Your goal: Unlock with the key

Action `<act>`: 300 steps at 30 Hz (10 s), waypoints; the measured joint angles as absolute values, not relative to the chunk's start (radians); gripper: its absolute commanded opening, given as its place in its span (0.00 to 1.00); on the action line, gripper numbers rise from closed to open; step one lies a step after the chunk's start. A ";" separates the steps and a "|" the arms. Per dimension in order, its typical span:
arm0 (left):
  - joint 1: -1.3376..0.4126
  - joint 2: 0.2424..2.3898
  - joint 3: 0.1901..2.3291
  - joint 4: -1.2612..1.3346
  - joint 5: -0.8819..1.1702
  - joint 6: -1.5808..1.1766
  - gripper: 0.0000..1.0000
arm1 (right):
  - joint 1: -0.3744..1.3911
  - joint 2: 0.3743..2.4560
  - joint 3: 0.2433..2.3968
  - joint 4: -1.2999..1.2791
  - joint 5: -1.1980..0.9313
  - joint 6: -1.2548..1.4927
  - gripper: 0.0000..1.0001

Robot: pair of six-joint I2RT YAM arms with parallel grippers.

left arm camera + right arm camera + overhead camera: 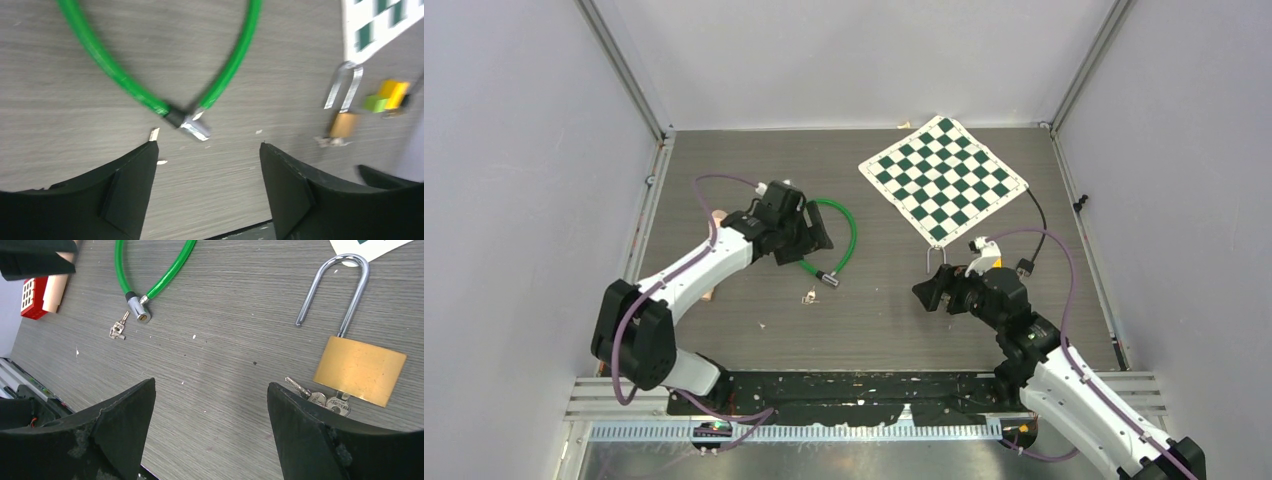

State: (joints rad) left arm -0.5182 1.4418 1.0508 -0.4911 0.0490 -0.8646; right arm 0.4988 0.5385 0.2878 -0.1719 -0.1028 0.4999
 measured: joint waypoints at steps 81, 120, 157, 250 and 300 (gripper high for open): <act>-0.781 1.773 1.113 -0.811 -0.097 -0.682 0.38 | 0.664 0.757 0.236 0.187 -0.148 0.556 0.84; -0.813 1.480 1.046 -0.711 -0.064 -0.790 0.07 | 0.685 0.744 0.222 0.258 -0.172 0.560 0.83; -0.933 1.248 0.951 -0.370 -0.014 -1.193 0.07 | 0.900 0.942 0.183 0.745 -0.056 0.451 0.61; -0.963 0.972 0.540 0.648 0.231 -0.877 0.62 | 0.910 0.583 0.195 0.808 0.103 0.741 0.05; -0.718 0.950 0.952 -0.221 0.506 -0.503 0.00 | 0.908 0.328 0.381 0.293 0.008 0.390 0.56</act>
